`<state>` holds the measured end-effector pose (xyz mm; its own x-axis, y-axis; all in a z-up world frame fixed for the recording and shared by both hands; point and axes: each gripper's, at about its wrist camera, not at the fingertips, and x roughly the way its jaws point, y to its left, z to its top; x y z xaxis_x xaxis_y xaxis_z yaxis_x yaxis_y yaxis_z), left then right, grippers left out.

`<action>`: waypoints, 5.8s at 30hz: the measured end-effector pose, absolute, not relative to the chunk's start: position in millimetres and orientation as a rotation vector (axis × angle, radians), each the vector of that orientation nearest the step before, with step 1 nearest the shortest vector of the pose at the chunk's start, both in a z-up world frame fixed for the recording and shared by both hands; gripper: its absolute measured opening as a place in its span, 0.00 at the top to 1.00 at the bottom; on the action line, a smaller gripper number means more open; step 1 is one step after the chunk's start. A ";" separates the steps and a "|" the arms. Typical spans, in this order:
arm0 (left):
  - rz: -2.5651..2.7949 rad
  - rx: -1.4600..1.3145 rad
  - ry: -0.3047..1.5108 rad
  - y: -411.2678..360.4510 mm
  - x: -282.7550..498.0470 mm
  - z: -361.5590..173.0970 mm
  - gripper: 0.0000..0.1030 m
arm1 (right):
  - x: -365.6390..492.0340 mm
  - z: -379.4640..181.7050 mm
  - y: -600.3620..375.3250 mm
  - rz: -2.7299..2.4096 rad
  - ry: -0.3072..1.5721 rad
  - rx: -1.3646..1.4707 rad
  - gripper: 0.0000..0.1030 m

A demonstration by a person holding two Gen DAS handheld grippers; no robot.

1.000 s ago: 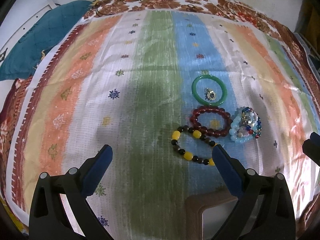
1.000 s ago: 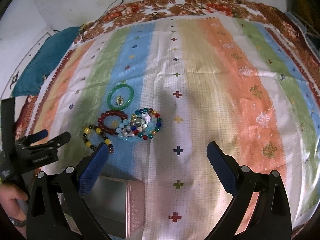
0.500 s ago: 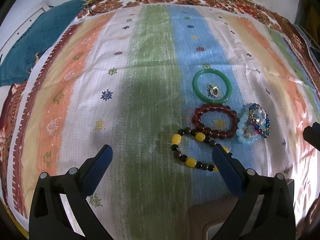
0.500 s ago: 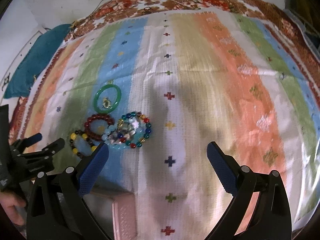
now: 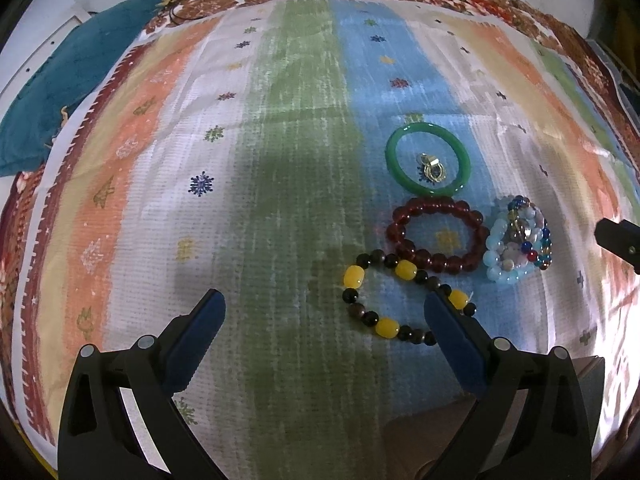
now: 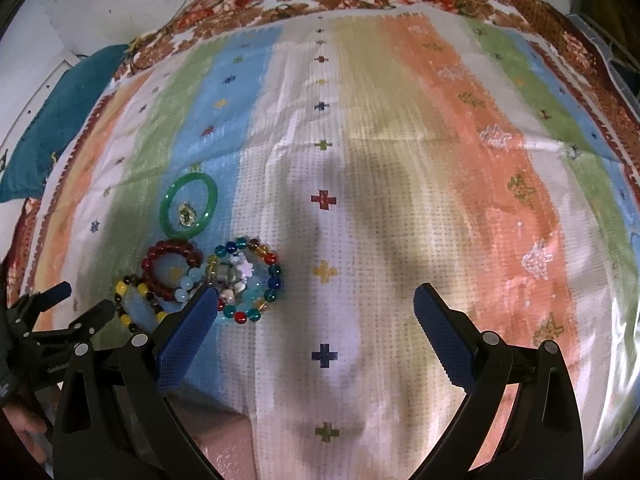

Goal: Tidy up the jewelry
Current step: 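Lower the left tool toward the yellow-and-black bracelet while the right tool approaches the multicoloured bracelet, then close the left tool on the yellow-and-black bracelet while the right tool grips the multicoloured bracelet, then lift both held bracelets and carry them over the silver tin box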

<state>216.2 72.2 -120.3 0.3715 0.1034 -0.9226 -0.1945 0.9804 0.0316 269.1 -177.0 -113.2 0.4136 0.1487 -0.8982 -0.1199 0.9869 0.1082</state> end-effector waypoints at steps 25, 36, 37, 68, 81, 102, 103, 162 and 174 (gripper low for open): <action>0.180 -0.084 1.210 79.7 222.2 -143.8 0.05 | 296.7 -137.8 -172.7 0.139 1.156 -0.003 0.03; 0.174 -0.071 1.227 78.5 225.6 -152.4 0.05 | 310.3 -151.8 -170.1 0.120 1.177 -0.030 0.03; 0.176 -0.068 1.231 78.6 226.3 -153.4 0.05 | 311.3 -153.4 -170.2 0.118 1.179 -0.031 0.03; 0.195 -0.090 1.221 90.8 229.4 -151.1 0.61 | 318.5 -158.6 -175.8 0.092 1.201 -0.036 0.48; 0.197 -0.130 1.206 95.6 230.0 -141.0 0.89 | 314.9 -148.5 -176.6 0.136 1.188 -0.007 0.90; 0.119 -0.116 1.092 67.2 213.7 -87.3 0.89 | 279.5 -104.2 -159.0 0.165 1.074 -0.146 0.90; 0.115 -0.117 1.084 65.6 212.9 -84.1 0.89 | 278.1 -101.2 -158.4 0.167 1.069 -0.146 0.90; -0.027 -0.066 0.798 -5.2 107.1 19.1 0.89 | 152.1 3.7 -128.1 0.388 0.825 -0.112 0.90; -0.052 -0.079 0.795 -5.2 91.0 19.3 0.89 | 132.6 -1.6 -125.8 0.439 0.851 -0.090 0.90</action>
